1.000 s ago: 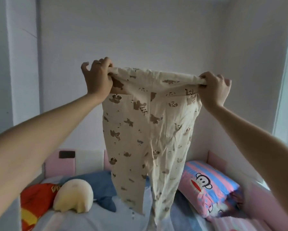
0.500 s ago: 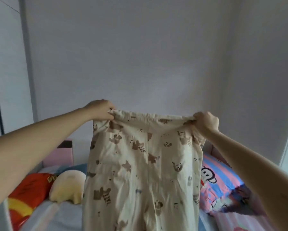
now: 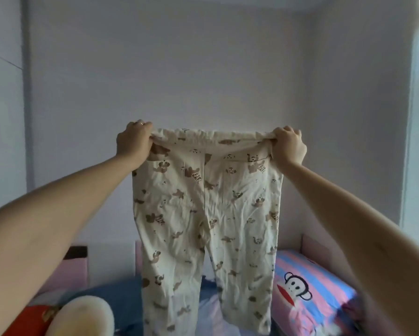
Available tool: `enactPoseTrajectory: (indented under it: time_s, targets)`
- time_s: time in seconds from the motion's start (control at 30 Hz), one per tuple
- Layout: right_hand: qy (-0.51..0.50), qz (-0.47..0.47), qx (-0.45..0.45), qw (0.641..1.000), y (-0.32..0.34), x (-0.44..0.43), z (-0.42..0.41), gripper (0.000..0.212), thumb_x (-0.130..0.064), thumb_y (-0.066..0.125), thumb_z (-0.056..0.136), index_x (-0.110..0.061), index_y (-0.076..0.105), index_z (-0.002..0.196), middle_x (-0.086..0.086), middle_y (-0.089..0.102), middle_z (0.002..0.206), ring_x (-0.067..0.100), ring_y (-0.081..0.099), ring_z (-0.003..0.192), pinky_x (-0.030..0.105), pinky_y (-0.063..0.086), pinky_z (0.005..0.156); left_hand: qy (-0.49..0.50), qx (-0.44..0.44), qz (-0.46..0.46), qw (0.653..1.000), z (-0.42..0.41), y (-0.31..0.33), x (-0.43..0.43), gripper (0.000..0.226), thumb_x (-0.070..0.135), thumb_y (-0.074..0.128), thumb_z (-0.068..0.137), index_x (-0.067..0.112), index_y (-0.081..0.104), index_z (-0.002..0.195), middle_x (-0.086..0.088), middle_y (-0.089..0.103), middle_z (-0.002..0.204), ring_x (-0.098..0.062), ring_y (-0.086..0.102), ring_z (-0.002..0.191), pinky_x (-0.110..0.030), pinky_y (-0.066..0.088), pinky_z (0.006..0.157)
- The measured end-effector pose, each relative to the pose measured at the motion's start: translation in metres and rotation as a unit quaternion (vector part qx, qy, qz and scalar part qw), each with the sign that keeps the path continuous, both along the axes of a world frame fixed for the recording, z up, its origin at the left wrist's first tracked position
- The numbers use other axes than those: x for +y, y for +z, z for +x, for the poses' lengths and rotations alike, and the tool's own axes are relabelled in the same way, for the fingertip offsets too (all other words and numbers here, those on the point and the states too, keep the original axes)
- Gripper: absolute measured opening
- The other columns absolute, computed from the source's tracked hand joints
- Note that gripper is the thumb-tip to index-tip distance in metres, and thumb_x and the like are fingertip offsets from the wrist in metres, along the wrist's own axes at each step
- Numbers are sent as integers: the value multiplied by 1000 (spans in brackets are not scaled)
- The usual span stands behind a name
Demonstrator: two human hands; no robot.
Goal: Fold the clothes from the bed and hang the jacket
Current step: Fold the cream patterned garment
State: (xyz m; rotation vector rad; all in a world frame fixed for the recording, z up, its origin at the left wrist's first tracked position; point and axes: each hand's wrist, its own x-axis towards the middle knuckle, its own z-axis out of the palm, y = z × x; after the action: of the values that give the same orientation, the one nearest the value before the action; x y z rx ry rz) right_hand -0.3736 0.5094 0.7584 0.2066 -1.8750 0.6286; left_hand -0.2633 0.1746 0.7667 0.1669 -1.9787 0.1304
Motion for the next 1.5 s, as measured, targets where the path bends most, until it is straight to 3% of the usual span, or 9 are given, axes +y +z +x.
enactPoseTrajectory:
  time_s: [0.17,0.47,0.7,0.87,1.0,1.13,1.2,1.33,1.5]
  targets:
    - [-19,78,-70,994,-87,19,40,27,-10,50,87,-16,74,97,5,67,99,29,50,100,35,34,79,-37,-61,12,997,34,-91,2,10,4,52,88,1,58,94,-19,54,99,-37,48,102,-37,33,56]
    - [51,215,-303,927,-414,48,165,7,-9,67,72,-8,69,79,13,65,87,36,60,87,38,42,66,-144,-282,73,946,170,-421,4,13,15,74,68,8,64,72,-11,65,73,-32,62,60,-27,35,48]
    - [138,342,-500,783,-694,46,291,26,-1,79,55,-11,59,68,8,58,71,31,62,59,33,42,46,-106,-575,194,788,312,-709,7,21,6,74,64,10,58,76,-11,66,93,-34,67,72,-36,47,51]
    - [151,398,-638,641,-816,64,381,34,1,56,78,-9,60,111,10,59,111,33,60,98,39,45,72,-105,-663,200,714,394,-820,28,38,1,86,42,11,58,67,-9,60,72,-30,62,54,-27,37,42]
    - [118,362,-696,608,-884,88,446,48,5,53,77,-6,52,124,13,54,122,34,54,109,40,40,85,-70,-668,257,695,436,-890,36,36,-4,82,52,7,60,78,-11,62,82,-35,62,74,-37,45,60]
    - [100,306,-766,556,-931,85,460,49,-3,55,79,-8,47,128,12,51,126,34,49,115,39,35,90,-39,-716,310,625,451,-952,45,40,0,72,66,6,56,102,-15,59,105,-37,54,102,-41,39,79]
    - [75,263,-765,583,-943,77,452,40,-14,54,83,-11,51,122,10,53,126,31,47,117,36,30,95,-8,-711,322,625,447,-967,49,43,11,68,68,6,55,108,-17,57,111,-36,47,108,-44,35,88]
    - [82,-16,-727,681,-951,41,423,29,-18,49,87,-19,57,114,-2,58,114,17,53,106,28,44,91,-45,-606,378,698,428,-971,60,45,19,48,64,7,63,104,-13,56,111,-33,46,103,-38,33,88]
    - [115,-101,-727,669,-971,-9,370,36,-19,51,97,-9,48,131,-1,55,112,11,54,95,18,47,79,-138,-544,608,562,386,-966,81,40,12,40,72,0,62,102,-3,53,101,-10,48,96,-3,33,79]
